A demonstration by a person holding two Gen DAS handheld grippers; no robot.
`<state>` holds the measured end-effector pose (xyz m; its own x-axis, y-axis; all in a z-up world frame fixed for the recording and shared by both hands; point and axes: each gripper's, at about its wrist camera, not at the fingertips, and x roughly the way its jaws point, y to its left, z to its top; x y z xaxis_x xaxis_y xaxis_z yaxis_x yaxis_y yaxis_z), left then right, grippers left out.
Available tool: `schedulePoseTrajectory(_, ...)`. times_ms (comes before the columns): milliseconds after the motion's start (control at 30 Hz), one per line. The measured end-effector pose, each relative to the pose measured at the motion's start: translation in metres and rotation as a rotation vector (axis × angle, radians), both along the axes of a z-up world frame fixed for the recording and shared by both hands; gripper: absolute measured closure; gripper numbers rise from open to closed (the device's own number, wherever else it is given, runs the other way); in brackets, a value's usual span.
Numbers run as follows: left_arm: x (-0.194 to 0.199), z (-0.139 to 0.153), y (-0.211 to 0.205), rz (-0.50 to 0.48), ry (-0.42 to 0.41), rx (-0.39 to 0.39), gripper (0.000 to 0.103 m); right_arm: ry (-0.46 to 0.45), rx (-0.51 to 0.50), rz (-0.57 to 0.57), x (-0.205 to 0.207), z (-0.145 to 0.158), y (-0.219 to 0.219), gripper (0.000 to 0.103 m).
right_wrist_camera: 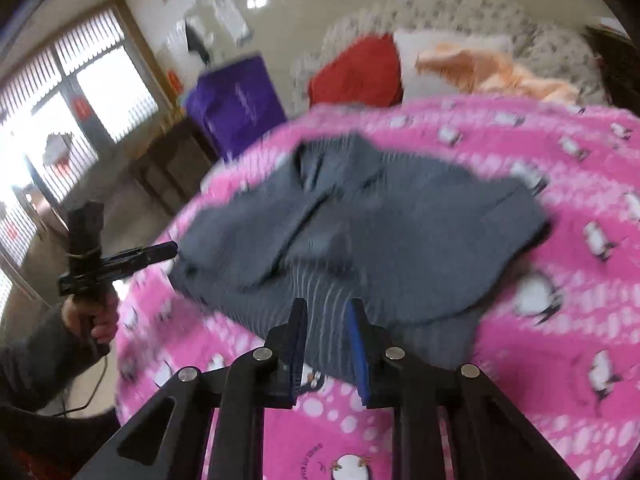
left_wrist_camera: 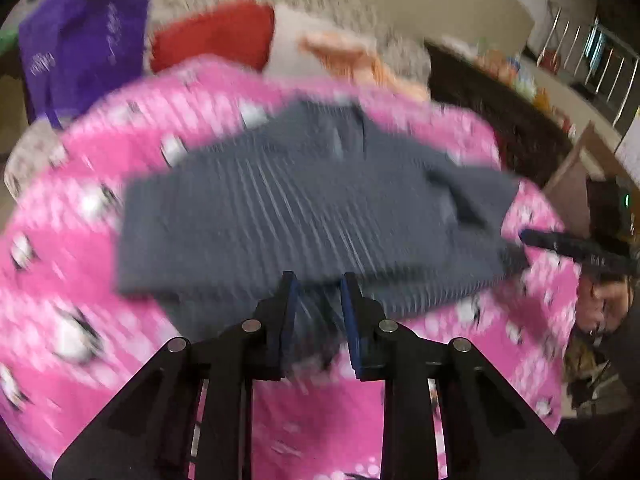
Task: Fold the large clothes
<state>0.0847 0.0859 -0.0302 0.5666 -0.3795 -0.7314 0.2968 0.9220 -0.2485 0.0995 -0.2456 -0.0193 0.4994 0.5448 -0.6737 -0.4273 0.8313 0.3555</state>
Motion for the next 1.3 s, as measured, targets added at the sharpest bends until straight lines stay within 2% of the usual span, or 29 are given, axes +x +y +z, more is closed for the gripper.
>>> schedulePoseTrajectory(100, 0.014, -0.025, -0.002, 0.067, 0.064, 0.028, 0.082, 0.057, -0.021, -0.056, 0.012, -0.025, 0.007, 0.084)
schedulePoseTrajectory(200, 0.029, -0.02, 0.006, 0.134, 0.064, -0.006, 0.086, 0.085, 0.016, -0.161, 0.029, -0.041, 0.002, 0.084)
schedulePoseTrajectory(333, 0.047, -0.016, 0.005, 0.14, 0.069, 0.002, 0.086, 0.092, -0.029, -0.217, 0.046, -0.045, 0.016, 0.084)
schedulePoseTrajectory(367, 0.05, -0.017, 0.006, 0.141, 0.072, 0.001, 0.086, 0.096, -0.053, -0.235, 0.05, -0.046, 0.019, 0.084)
schedulePoseTrajectory(433, 0.055, -0.023, 0.008, 0.145, 0.085, -0.011, 0.086, 0.144, -0.162, -0.234, 0.057, -0.054, 0.025, 0.094)
schedulePoseTrajectory(467, 0.057, -0.026, 0.007, 0.147, 0.089, -0.016, 0.086, 0.111, -0.261, -0.231, 0.057, -0.052, 0.031, 0.094)
schedulePoseTrajectory(533, 0.056, -0.032, 0.008, 0.157, 0.091, -0.028, 0.086, 0.055, -0.397, -0.242, 0.058, -0.053, 0.036, 0.094)
schedulePoseTrajectory(567, 0.058, -0.033, 0.009, 0.161, 0.092, -0.03, 0.086, 0.046, -0.403, -0.25, 0.059, -0.054, 0.035, 0.094)
schedulePoseTrajectory(667, 0.069, -0.031, 0.008, 0.19, 0.093, -0.019, 0.086, 0.009, -0.354, -0.274, 0.069, -0.05, 0.028, 0.094)
schedulePoseTrajectory(800, 0.113, -0.012, 0.017, 0.247, 0.069, 0.002, 0.086, -0.041, -0.251, -0.291, 0.098, -0.021, 0.021, 0.094)
schedulePoseTrajectory(967, 0.177, 0.022, 0.054, 0.392, 0.032, -0.059, 0.086, -0.116, -0.202, -0.313, 0.152, 0.02, 0.019, 0.092)
schedulePoseTrajectory(1100, 0.166, 0.031, 0.068, 0.446, -0.017, -0.094, 0.078, -0.158, -0.162, -0.349, 0.154, 0.037, 0.008, 0.091)
schedulePoseTrajectory(1200, 0.156, 0.02, 0.061, 0.443, -0.021, -0.079, 0.078, -0.151, -0.171, -0.336, 0.146, 0.027, 0.016, 0.091)
schedulePoseTrajectory(1300, 0.152, 0.007, 0.04, 0.41, -0.008, -0.105, 0.078, -0.125, -0.145, -0.325, 0.137, 0.015, 0.023, 0.091)
